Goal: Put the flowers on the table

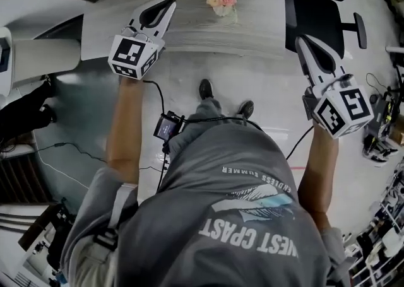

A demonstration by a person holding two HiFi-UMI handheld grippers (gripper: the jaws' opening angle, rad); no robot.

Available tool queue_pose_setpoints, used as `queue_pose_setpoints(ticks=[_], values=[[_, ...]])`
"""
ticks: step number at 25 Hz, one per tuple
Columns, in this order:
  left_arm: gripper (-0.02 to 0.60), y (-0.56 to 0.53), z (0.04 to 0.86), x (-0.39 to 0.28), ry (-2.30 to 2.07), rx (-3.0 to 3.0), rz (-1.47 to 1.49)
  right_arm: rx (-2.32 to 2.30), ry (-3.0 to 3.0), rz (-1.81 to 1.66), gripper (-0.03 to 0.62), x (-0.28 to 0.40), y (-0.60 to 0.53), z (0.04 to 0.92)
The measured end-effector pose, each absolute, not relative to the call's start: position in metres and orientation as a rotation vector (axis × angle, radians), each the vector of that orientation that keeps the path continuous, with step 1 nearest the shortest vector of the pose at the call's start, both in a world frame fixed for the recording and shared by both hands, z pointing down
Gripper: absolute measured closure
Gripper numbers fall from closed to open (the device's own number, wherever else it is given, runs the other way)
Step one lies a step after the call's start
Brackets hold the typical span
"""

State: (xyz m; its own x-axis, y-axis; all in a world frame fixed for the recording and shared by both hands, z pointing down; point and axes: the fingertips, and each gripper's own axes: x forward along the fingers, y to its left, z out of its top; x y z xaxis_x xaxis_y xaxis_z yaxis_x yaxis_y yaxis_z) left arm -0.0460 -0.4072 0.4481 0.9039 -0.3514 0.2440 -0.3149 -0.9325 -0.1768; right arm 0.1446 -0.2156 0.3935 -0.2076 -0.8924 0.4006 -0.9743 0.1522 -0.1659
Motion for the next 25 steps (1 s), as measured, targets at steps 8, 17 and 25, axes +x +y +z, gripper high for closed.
queue_pose_setpoints(ticks=[8, 17, 25], values=[[0.566, -0.387, 0.402, -0.08, 0.59, -2.906, -0.399, 1.786, -2.297, 0.479, 0.568, 0.131, -0.224, 0.373], [0.566, -0.342, 0.344, -0.107, 0.596, -2.861, -0.393, 1.771, -2.348, 0.381, 0.569, 0.122, -0.21, 0.333], [0.566, -0.295, 0.329, -0.118, 0.628, -2.863, -0.389, 1.753, -2.369, 0.361, 0.569, 0.123, -0.178, 0.324]])
